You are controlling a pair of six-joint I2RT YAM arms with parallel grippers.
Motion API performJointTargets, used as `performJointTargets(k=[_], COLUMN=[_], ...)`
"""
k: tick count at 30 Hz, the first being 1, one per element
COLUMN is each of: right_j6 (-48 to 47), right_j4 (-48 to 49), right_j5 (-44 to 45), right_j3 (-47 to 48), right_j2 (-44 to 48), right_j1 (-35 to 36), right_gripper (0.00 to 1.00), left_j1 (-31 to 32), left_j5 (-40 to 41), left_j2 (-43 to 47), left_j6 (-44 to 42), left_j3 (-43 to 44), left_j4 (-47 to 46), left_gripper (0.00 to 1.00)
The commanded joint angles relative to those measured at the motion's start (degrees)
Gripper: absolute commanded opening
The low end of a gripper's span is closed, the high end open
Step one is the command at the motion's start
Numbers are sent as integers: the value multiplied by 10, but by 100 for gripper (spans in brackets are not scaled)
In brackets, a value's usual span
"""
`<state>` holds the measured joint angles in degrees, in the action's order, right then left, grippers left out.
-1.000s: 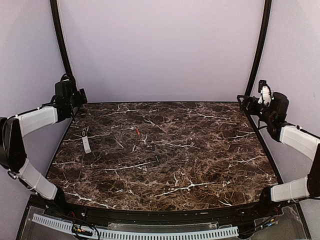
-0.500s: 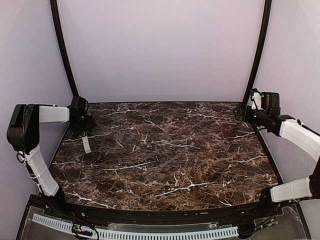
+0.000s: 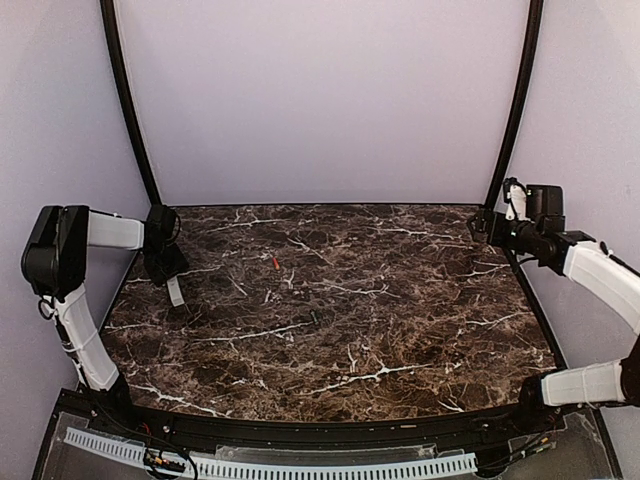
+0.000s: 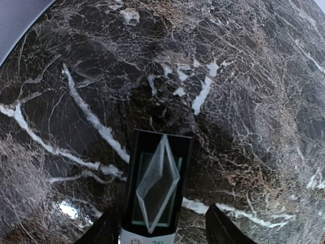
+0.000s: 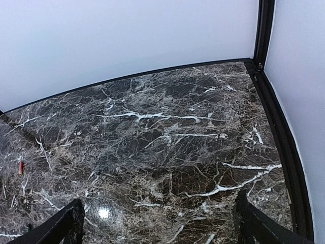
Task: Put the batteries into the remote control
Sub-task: Pick up the remote control from the center of the board, then pass from the left arm to the right
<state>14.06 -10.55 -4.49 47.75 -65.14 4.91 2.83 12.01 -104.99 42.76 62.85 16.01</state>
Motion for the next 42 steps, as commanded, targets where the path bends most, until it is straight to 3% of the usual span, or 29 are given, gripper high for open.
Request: performJointTargets(k=[1, 3, 5, 6, 8, 14, 20, 26, 32, 37, 42], right_j6=[4, 2, -1, -1, -3, -4, 4, -47, -72, -81, -62], right_j4=[2, 2, -1, -5, -12, -22, 26, 34, 77, 114, 143], right_j5=[-1, 2, 4, 2, -2, -69, -216, -217, -228, -274, -285], right_j3=[-8, -12, -13, -13, -10, 8, 49, 163, 289, 391, 438], right_j2=[26, 34, 43, 44, 50, 89, 120, 39, -115, -230, -298], right_j1=[5, 5, 4, 4, 5, 5, 30, 225, 413, 498, 516], right_gripper=[99, 99, 99, 99, 99, 99, 94, 92, 92, 93, 92], left_j1=[-5, -7, -10, -10, -10, 3, 75, 150, 248, 320, 333], left_j5=[7, -1, -11, -12, -14, -24, -76, -258, -390, -436, -465], left_j2=[-14, -15, -15, -14, -5, 94, 253, 384, 428, 440, 437], left_j6=[-12, -15, -16, -17, -18, -43, -135, -155, -148, -165, -147], left_j3=[-2, -2, -5, -7, -15, -58, -60, -80, -105, -130, -146], left_j4=[25, 24, 19, 18, 10, -68, -183, -357, -480, -561, -622], left_gripper=[55, 50, 35, 18, 2, 0, 0, 0, 0, 0, 0])
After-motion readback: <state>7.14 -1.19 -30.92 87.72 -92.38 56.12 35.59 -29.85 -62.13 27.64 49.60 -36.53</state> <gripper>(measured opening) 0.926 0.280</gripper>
